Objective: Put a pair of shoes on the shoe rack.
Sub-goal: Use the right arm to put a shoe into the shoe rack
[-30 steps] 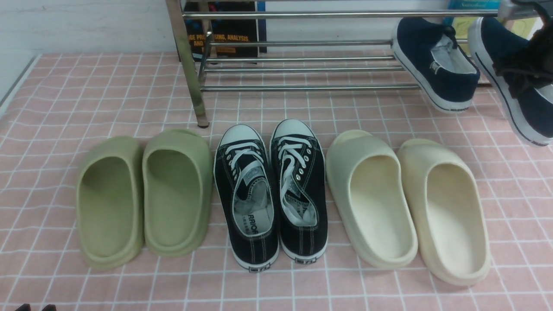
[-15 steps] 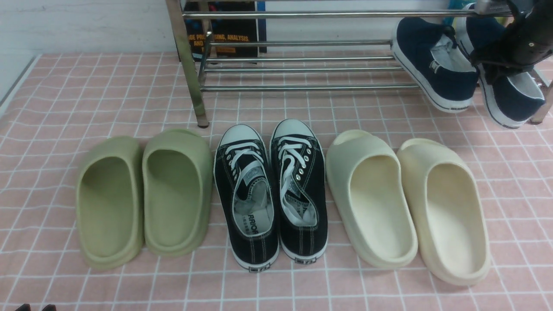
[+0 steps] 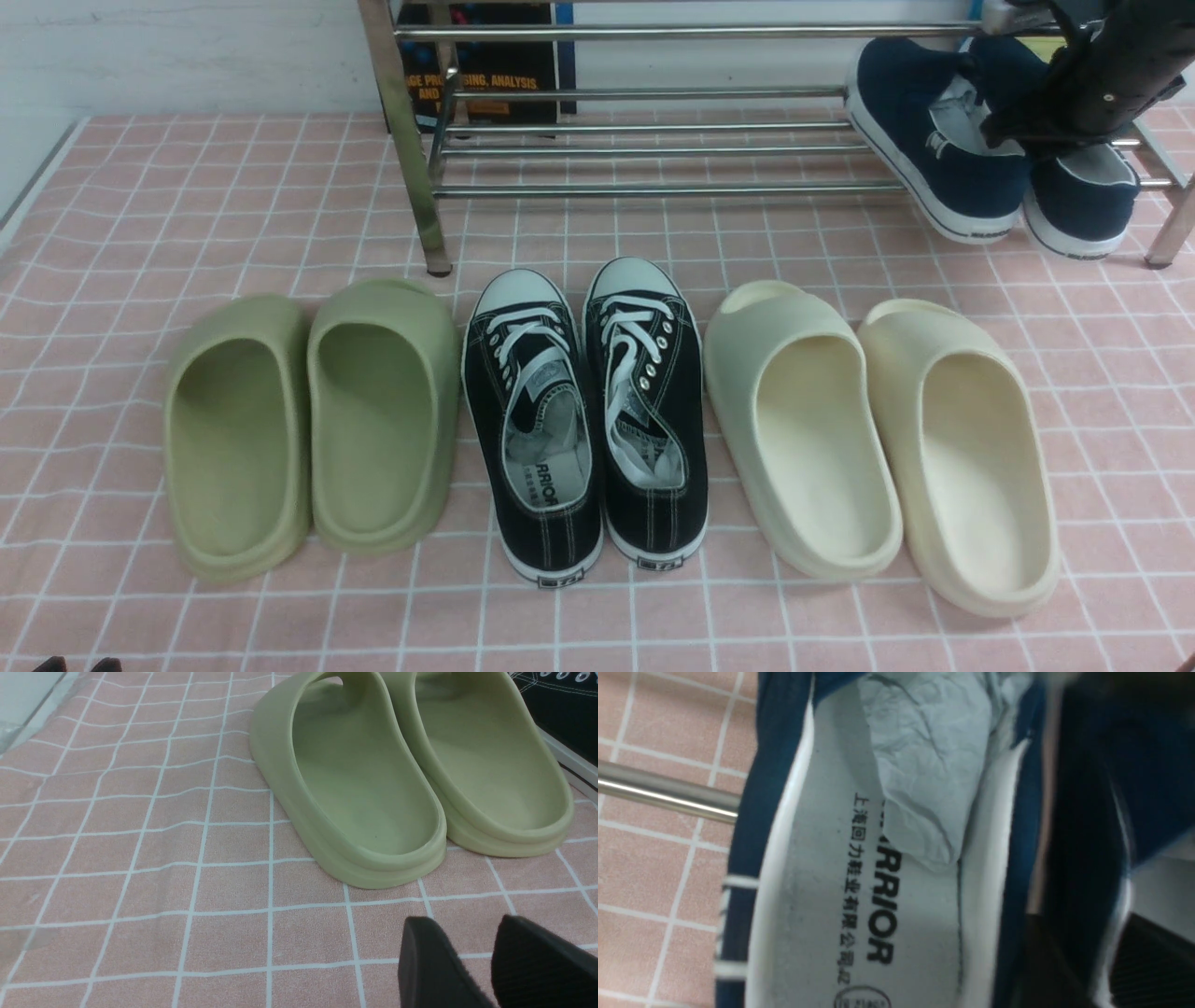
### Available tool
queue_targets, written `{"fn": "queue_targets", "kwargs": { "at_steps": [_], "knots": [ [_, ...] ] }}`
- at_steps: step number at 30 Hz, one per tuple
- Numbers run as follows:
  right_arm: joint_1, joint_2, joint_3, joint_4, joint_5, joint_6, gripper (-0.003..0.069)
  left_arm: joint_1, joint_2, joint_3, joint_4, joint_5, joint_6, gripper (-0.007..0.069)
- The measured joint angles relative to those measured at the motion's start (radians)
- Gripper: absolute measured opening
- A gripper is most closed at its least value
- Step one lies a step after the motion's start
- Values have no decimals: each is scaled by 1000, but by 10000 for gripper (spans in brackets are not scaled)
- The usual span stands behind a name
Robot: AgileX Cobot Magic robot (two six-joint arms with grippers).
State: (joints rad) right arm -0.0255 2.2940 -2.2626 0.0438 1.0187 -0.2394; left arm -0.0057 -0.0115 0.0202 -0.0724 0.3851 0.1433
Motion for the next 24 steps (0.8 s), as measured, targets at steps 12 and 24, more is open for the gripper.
{"fn": "queue_targets", "kwargs": {
  "at_steps": [12,24],
  "knots": [
    [-2,-223,72,-2,79,0,312,0,0,0,0,0,0,239],
    [-141,-314,396,82,222,15,-18,0,0,0,0,0,0,239]
  ]
}}
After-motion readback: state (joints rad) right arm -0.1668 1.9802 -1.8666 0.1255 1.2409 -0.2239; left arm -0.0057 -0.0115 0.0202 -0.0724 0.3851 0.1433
